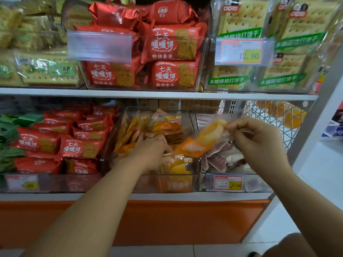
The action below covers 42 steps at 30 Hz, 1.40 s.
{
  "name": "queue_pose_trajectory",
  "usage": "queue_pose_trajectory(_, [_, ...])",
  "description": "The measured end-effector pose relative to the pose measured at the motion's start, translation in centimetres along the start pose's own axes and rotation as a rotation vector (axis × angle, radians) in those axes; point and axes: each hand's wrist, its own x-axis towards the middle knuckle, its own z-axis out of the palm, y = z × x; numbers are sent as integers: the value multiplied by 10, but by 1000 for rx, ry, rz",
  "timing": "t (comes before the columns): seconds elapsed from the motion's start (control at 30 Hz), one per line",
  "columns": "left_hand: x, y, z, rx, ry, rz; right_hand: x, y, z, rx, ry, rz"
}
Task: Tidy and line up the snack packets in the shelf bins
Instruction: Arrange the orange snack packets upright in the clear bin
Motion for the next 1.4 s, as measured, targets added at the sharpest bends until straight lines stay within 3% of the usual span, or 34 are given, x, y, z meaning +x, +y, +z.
queue_pose_trajectory(0.27, [8, -12, -6, -258, -105, -22, -5, 8, 24, -89, -118, -74])
queue_pose_trajectory(0.37, [7, -13, -5, -280, -107, -43, -5, 12, 37, -241, -218, -229])
queue_pose_trajectory(0.43, [2, -16, -4, -340, -87, -28, -4, 17, 47, -346, -369, -329])
queue_pose_trajectory(0.53, [-10, -19, -2, -413, 40, -59, -7, 26, 68, -559, -736, -265])
queue_pose_trajectory(0.6, [-16, -20, 2, -379, 142, -73, -11, 32, 77, -668, -825, -315])
queue_pose_trajectory(0.67, [-20, -21, 7, -339, 187, -72, -13, 31, 75, -649, -804, -364])
queue_pose_trajectory(0.77, [-21, -23, 12, -260, 234, -14, -1, 24, 62, -394, -555, -300])
queue_pose_trajectory(0.83, [-20, -21, 13, -215, 260, 51, 12, 22, 58, -478, -470, -271])
queue_pose_trajectory(0.93, [-15, -13, 17, -178, 237, 106, 19, 30, 64, -642, -660, -158])
queue_pose_trajectory(1.1, [-12, -6, 22, -224, 189, 163, 26, 39, 70, -640, -867, -104])
queue_pose_trajectory(1.27, [-6, -5, 18, -317, 169, 169, 49, 35, 74, -504, -656, -120])
queue_pose_trajectory(1.4, [-11, -10, 14, -402, 185, 201, 64, 34, 100, -667, -818, -161])
